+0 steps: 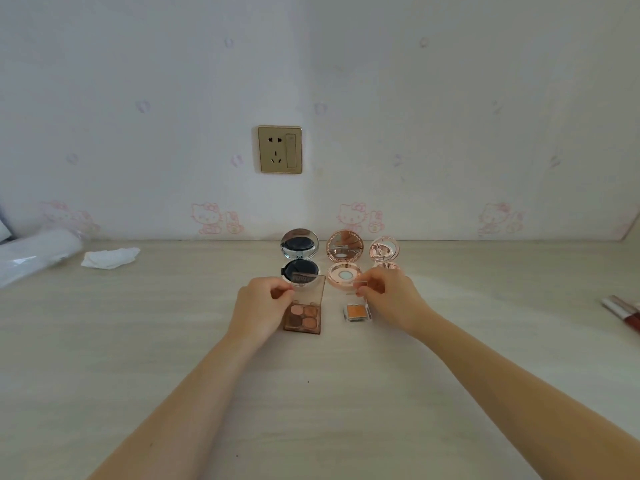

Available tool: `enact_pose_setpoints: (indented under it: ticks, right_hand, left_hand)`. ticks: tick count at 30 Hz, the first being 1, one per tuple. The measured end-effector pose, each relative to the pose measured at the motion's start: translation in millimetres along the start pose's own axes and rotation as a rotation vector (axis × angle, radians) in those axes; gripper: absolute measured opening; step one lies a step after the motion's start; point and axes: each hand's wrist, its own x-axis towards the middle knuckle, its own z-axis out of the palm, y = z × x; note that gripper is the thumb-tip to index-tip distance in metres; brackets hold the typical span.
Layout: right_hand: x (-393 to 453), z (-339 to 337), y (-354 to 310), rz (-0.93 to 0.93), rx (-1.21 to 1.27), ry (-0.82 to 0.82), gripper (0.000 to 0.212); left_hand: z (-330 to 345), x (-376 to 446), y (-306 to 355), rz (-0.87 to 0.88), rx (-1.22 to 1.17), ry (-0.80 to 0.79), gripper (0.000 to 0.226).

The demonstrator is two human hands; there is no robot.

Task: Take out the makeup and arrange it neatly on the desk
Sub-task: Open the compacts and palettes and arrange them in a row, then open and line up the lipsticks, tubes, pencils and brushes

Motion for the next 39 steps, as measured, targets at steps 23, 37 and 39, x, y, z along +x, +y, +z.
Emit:
enact_pose_setpoints:
  ticks: [23,37,39]
  right_hand:
    - [-20,-17,-6,-0.022,-0.123,0.04,0.024]
    - [-110,-132,46,-0.009,-0.604,-0.006,0.04]
    - [-128,-156,61,0.009,-0.647,0.006,0.041]
  left_hand:
    - [-8,-17,10,0.039,0.088,0.08,0.042]
    - [77,-75,115,0.461,0.303,-0.13,0.044]
    - [100,-84,136,0.534,0.292,-0.161,0.043]
